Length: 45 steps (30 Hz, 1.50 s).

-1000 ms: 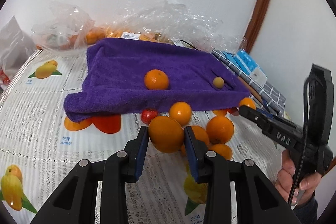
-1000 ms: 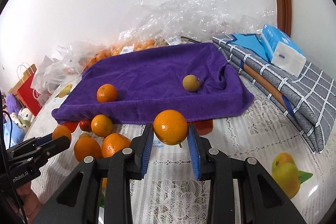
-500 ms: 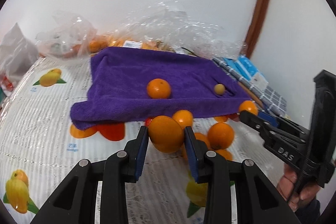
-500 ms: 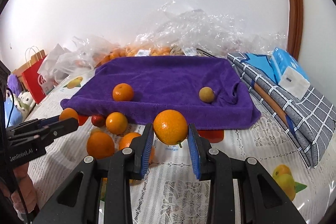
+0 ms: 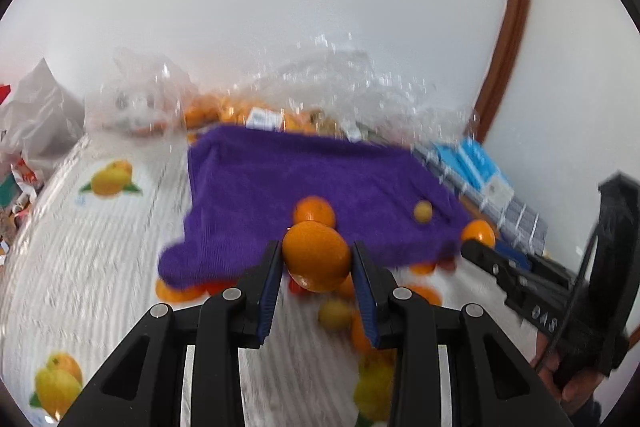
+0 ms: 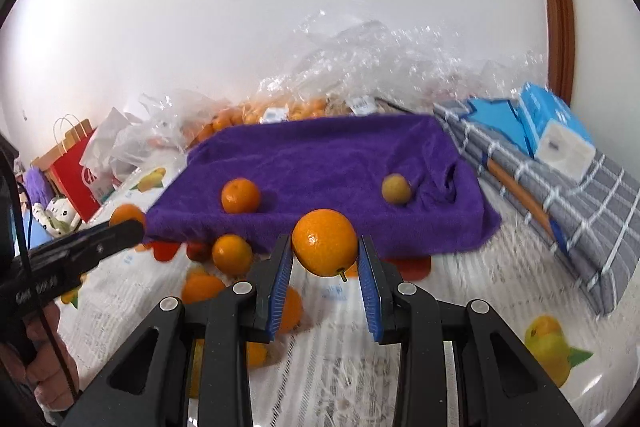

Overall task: Organize fruits
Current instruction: 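Carry both oranges onto the purple towel and open both tools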

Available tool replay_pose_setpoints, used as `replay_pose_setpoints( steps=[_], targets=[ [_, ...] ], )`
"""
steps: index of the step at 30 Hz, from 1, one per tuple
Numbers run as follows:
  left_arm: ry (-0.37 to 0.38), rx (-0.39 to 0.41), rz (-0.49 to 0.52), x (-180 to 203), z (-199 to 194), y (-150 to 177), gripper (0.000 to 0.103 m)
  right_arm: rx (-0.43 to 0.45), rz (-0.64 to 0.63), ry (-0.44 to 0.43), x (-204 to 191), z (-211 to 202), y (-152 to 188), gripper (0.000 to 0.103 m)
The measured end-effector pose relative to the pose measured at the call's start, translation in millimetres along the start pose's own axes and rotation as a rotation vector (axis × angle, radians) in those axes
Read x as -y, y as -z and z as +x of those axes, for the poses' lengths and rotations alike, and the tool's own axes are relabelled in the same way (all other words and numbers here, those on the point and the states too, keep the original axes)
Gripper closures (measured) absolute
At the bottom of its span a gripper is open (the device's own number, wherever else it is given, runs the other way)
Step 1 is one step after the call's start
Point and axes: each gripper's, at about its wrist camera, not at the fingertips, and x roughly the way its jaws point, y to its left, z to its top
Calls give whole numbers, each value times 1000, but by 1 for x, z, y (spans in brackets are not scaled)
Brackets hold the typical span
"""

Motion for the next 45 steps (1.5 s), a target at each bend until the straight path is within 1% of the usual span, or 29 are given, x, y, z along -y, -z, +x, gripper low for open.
replay_pose_setpoints(
  steps=[3, 6, 8, 11, 13, 15, 16, 17, 19, 20, 24, 28, 30, 37, 45],
  targets=[
    [2, 54, -8, -2, 1, -26, 70, 41, -23, 1, -4, -6, -21, 70],
    [-14, 88, -18, -2, 11, -48, 70, 82, -25, -16, -3, -4, -44, 70],
    [-7, 100, -23, -2, 20, -56, 70, 99, -25, -21, -1, 2, -56, 70],
    [-31, 115, -16, -4, 38, -56, 70, 110, -20, -19, 2, 18, -67, 70],
    [-29, 91, -32, -11, 53, -46, 70, 113, -17, -6, 6, 32, -65, 70],
    [-23, 68, -49, -17, 64, -40, 70, 90, 10, -5, 14, 47, -58, 70],
    [-18, 51, -68, -22, 70, -37, 70, 68, 25, -6, 18, 52, -55, 70],
    [-20, 39, -80, -24, 74, -37, 70, 33, 24, 10, 19, 58, -54, 70],
    [-2, 19, -119, -32, 82, -36, 70, 49, 12, 24, 22, 57, -51, 70],
    [-7, 17, -123, -33, 84, -35, 70, 54, 2, 47, 23, 57, -51, 70],
    [-49, 22, -112, -36, 88, -32, 70, 56, 20, 53, 34, 57, -49, 70],
    [-53, -5, -124, -40, 98, -29, 70, 33, 53, 70, 45, 64, -47, 70],
    [-62, -9, -112, -39, 101, -29, 70, 25, 64, 74, 48, 67, -47, 70],
    [-66, -21, -80, -32, 105, -28, 70, -24, 58, 62, 43, 79, -40, 70],
    [-53, -53, -102, -35, 109, -26, 70, -73, 42, 47, 34, 90, -34, 70]
  ],
)
